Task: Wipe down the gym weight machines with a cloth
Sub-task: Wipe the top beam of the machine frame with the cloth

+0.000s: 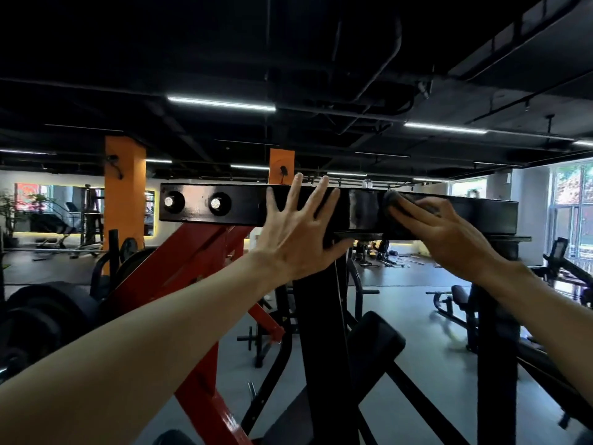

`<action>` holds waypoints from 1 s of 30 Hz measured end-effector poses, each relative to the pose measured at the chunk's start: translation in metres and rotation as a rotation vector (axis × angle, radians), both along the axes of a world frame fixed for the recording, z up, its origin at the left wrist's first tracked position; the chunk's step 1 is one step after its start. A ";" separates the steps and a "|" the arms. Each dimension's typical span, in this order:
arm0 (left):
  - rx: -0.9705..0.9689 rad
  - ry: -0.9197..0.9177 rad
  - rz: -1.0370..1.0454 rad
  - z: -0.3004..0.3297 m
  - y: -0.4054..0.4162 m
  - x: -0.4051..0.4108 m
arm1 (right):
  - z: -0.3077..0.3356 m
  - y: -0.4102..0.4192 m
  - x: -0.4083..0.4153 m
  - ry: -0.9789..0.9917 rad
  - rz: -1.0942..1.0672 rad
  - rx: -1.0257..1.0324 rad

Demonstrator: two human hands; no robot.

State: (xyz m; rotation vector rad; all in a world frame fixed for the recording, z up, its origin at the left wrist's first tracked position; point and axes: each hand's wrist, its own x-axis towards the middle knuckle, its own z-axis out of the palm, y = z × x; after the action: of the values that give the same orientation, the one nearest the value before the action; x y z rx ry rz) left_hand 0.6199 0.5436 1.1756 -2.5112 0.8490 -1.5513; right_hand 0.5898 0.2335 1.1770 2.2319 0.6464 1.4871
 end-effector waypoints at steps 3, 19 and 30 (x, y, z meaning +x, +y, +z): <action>0.029 -0.027 0.144 -0.006 -0.018 -0.003 | 0.000 0.022 0.005 -0.015 0.078 0.156; -0.012 -0.013 0.231 -0.011 -0.036 -0.009 | -0.028 0.080 -0.002 0.167 0.080 0.616; 0.023 -0.093 0.256 -0.015 -0.055 0.001 | -0.024 0.053 -0.005 0.252 0.088 0.825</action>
State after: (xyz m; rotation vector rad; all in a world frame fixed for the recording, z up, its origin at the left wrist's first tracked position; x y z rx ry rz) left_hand 0.6206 0.4889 1.1611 -2.3969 0.5074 -1.5485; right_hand 0.5849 0.2870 1.1533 3.0693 0.1953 1.7423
